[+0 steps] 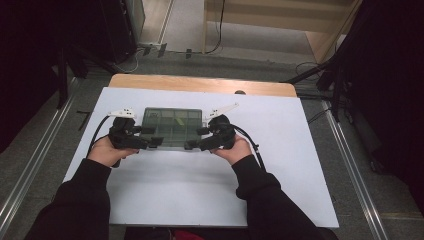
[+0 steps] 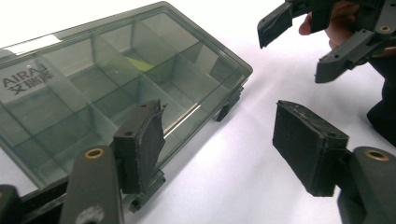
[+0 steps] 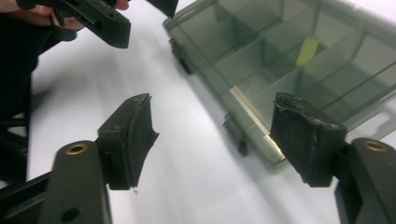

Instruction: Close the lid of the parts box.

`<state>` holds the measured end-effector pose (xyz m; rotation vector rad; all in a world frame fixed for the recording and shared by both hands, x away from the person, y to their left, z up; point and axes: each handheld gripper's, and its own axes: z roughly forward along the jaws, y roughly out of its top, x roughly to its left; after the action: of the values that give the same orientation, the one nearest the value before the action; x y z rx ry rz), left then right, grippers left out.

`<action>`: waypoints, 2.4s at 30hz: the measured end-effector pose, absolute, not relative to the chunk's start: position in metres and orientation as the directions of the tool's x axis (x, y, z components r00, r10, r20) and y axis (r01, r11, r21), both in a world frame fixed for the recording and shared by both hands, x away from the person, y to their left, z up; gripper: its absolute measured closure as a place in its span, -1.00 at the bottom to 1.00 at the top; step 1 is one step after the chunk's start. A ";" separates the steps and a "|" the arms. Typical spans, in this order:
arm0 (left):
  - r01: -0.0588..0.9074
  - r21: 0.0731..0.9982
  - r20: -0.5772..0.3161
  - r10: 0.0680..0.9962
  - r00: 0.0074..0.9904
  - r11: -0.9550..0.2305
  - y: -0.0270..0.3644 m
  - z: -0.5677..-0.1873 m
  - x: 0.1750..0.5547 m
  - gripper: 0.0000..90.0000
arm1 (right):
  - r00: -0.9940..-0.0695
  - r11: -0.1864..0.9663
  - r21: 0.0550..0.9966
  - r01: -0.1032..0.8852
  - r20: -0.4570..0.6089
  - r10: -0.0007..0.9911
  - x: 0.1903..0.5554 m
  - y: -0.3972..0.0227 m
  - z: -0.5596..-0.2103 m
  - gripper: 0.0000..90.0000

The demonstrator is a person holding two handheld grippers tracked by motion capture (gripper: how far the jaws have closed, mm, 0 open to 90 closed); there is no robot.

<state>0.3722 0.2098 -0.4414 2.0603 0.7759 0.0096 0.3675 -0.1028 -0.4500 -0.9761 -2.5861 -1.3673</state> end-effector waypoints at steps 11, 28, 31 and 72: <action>0.466 0.781 -0.221 0.515 0.829 -0.416 0.198 -0.444 0.352 -0.32 | -0.808 0.418 0.726 0.546 0.324 0.493 0.349 -0.112 -0.450 -0.35; 0.459 0.784 -0.225 0.497 0.838 -0.419 0.187 -0.456 0.328 -0.32 | -0.803 0.398 0.745 0.536 0.304 0.512 0.325 -0.138 -0.462 -0.37; 0.461 0.781 -0.228 0.495 0.838 -0.421 0.188 -0.460 0.323 -0.32 | -0.802 0.406 0.740 0.537 0.298 0.518 0.322 -0.142 -0.463 -0.37; 0.458 0.789 -0.197 0.538 0.820 -0.409 0.225 -0.475 0.286 -0.32 | -0.731 0.375 0.716 0.589 0.274 0.625 0.270 -0.218 -0.490 -0.38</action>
<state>0.2863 0.2252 -0.4752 2.0675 0.7325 0.1075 0.2702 -0.2181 -0.4903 -1.1664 -2.6404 -1.3454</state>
